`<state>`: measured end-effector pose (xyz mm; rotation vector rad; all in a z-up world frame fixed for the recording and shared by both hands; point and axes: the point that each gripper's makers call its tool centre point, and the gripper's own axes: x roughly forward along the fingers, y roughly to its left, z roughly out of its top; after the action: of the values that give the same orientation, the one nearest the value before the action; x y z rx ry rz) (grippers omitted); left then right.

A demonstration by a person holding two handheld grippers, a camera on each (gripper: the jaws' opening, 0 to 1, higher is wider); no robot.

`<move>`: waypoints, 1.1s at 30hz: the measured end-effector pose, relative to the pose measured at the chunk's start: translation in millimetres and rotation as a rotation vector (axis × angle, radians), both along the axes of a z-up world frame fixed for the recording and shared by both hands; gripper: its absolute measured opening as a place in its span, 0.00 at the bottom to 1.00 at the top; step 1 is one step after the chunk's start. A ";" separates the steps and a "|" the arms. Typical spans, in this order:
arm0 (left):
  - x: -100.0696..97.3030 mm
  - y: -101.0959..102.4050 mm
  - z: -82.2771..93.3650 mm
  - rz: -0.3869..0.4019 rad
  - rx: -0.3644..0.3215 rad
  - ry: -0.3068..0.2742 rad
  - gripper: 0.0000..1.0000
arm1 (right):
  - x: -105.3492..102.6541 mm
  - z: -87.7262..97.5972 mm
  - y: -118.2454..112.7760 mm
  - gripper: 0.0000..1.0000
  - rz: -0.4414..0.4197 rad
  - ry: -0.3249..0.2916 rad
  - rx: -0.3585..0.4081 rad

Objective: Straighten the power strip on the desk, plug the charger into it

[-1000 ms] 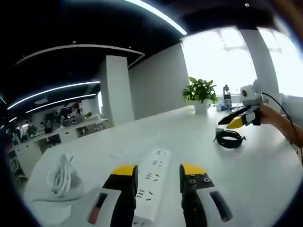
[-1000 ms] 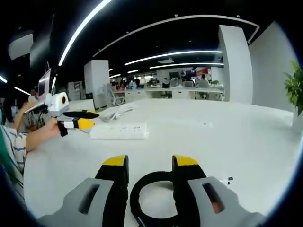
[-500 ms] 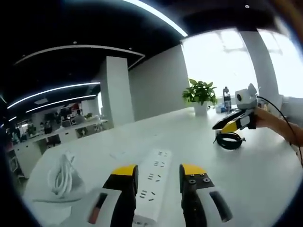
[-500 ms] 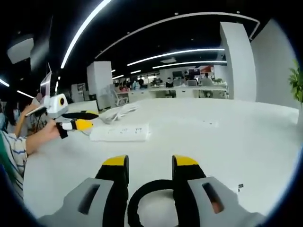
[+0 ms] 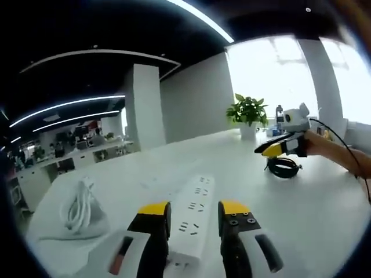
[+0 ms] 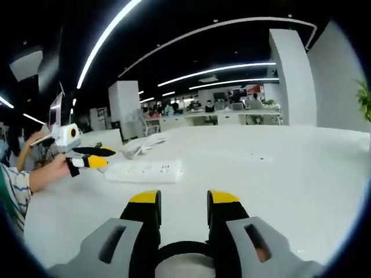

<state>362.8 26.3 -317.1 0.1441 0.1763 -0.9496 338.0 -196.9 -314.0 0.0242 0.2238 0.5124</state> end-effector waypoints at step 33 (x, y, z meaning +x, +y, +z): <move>-6.5 35.9 -42.1 0.058 0.075 0.126 0.29 | 69.1 -29.6 82.6 0.31 0.215 0.074 -0.127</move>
<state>356.3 62.2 -359.2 0.1477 0.3305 -0.8946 407.2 -114.4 -343.6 -0.1061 0.3334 0.7108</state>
